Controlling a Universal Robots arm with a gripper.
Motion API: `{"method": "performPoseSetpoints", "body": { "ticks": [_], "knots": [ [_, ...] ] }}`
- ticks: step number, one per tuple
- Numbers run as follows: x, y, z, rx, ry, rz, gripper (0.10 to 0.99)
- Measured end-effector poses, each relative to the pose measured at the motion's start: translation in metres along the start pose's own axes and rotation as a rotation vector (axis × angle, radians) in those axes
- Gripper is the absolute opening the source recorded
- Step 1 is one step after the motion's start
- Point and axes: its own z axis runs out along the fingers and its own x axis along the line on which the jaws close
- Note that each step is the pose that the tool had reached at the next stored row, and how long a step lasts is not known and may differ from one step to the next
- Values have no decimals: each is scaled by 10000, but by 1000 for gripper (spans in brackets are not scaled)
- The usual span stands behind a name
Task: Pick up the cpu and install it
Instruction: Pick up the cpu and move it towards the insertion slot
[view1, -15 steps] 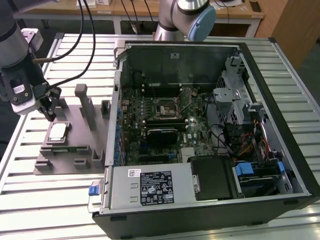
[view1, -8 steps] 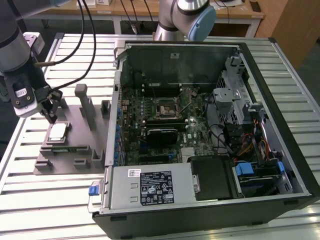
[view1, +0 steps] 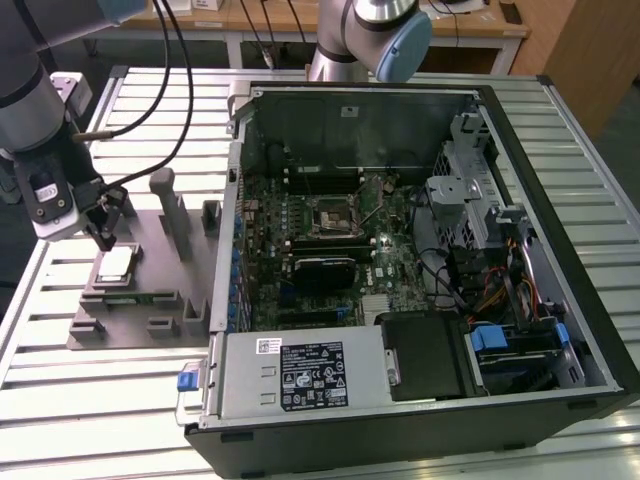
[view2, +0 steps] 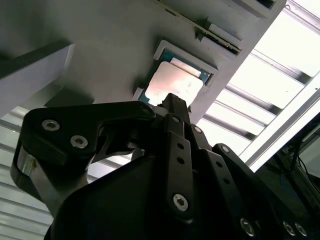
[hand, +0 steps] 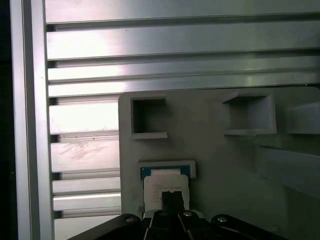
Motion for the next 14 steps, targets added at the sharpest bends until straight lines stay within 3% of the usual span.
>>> {"method": "performPoseSetpoints", "body": {
  "ticks": [14],
  "knots": [
    [8, -22, 143, 0, 0, 0, 106]
  ]
}}
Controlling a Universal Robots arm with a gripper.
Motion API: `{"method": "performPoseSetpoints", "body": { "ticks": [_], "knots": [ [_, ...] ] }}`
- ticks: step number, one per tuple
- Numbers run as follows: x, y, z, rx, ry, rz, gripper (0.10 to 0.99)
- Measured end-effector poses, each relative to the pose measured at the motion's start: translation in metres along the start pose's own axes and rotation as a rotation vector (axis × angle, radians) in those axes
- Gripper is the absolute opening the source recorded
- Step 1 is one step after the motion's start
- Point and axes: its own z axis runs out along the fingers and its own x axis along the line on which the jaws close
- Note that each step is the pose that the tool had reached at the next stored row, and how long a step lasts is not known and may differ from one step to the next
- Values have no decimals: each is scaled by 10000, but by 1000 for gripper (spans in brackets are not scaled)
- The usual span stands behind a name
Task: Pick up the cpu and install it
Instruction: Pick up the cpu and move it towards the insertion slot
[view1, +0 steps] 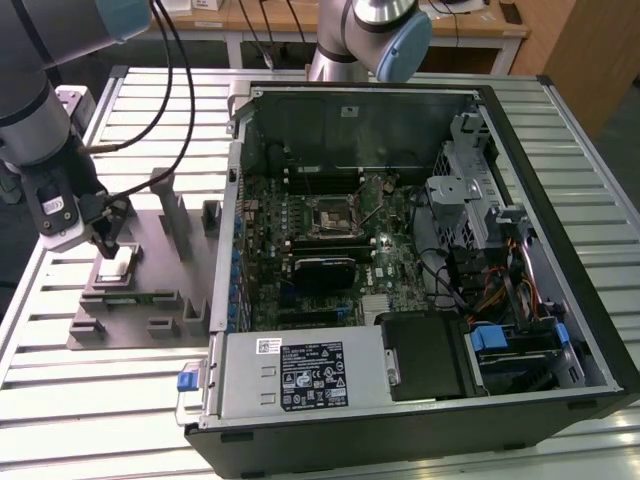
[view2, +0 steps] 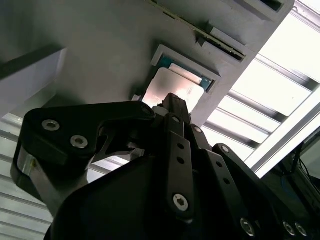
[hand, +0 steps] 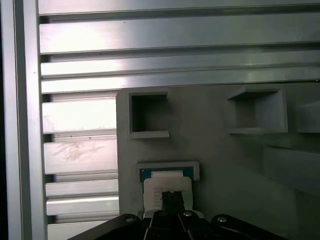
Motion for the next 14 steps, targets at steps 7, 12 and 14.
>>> {"method": "performPoseSetpoints", "body": {
  "ticks": [7, 12, 14],
  "knots": [
    [1, -13, 54, 1, 1, 0, 106],
    [1, -12, 57, 1, 1, 0, 114],
    [0, -12, 57, 0, 0, 0, 169]
  ]
}}
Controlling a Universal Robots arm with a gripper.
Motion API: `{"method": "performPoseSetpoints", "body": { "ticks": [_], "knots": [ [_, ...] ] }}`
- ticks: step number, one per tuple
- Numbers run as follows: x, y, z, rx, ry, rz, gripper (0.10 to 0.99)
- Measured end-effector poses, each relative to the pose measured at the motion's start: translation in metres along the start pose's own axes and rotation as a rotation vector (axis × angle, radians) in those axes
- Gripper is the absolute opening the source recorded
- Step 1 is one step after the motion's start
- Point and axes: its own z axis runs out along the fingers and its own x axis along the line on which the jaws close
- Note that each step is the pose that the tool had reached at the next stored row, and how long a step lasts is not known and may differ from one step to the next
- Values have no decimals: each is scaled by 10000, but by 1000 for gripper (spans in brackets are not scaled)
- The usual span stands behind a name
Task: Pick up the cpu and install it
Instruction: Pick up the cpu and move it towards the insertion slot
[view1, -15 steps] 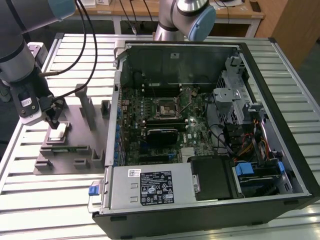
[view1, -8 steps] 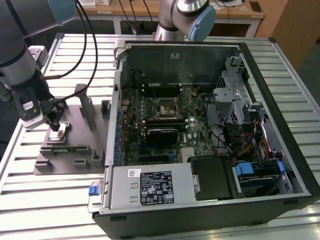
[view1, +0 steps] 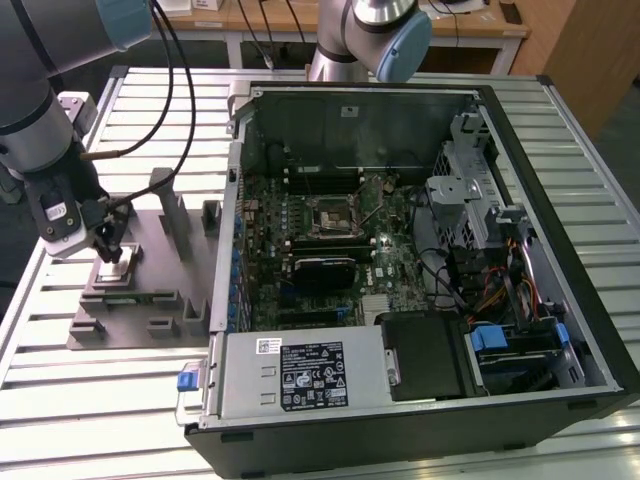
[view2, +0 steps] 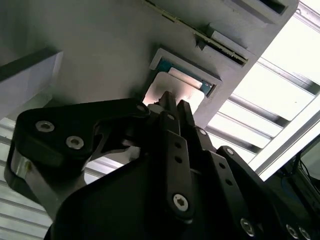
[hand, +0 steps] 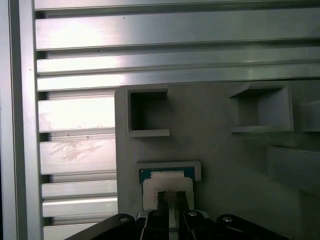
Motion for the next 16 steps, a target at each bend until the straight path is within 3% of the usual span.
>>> {"method": "performPoseSetpoints", "body": {
  "ticks": [2, 5, 10, 12, 13, 16],
  "knots": [
    [0, 0, 1, 0, 0, 0, 294],
    [0, 0, 2, 0, 0, 0, 353],
    [0, 0, 3, 0, 0, 0, 584],
    [0, 0, 4, 0, 0, 0, 584],
    [0, 0, 6, 0, 0, 0, 647],
    [-6, 0, 25, -3, 4, -106, 647]
  ]
}}
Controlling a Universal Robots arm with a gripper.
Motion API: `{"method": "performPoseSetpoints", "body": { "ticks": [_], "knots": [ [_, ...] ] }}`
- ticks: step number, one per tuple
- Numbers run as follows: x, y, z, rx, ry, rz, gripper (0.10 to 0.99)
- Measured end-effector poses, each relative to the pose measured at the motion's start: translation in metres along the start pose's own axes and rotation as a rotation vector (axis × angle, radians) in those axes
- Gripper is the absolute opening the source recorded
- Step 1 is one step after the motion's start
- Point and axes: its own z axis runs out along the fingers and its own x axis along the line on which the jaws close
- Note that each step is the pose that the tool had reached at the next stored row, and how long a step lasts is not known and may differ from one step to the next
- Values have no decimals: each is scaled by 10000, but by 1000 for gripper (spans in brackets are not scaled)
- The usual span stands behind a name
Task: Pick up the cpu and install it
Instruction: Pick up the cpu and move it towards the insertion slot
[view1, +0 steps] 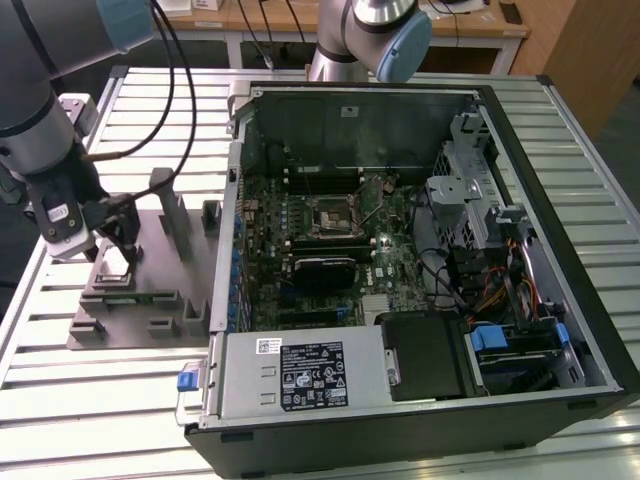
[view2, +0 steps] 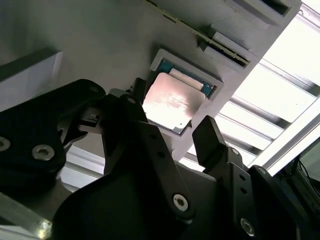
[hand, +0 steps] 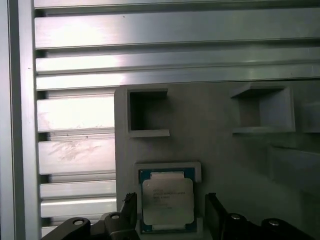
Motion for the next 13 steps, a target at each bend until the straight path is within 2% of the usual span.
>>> {"method": "performPoseSetpoints", "body": {
  "ticks": [13],
  "knots": [
    [5, -6, 127, -1, 8, -130, 647]
  ]
}}
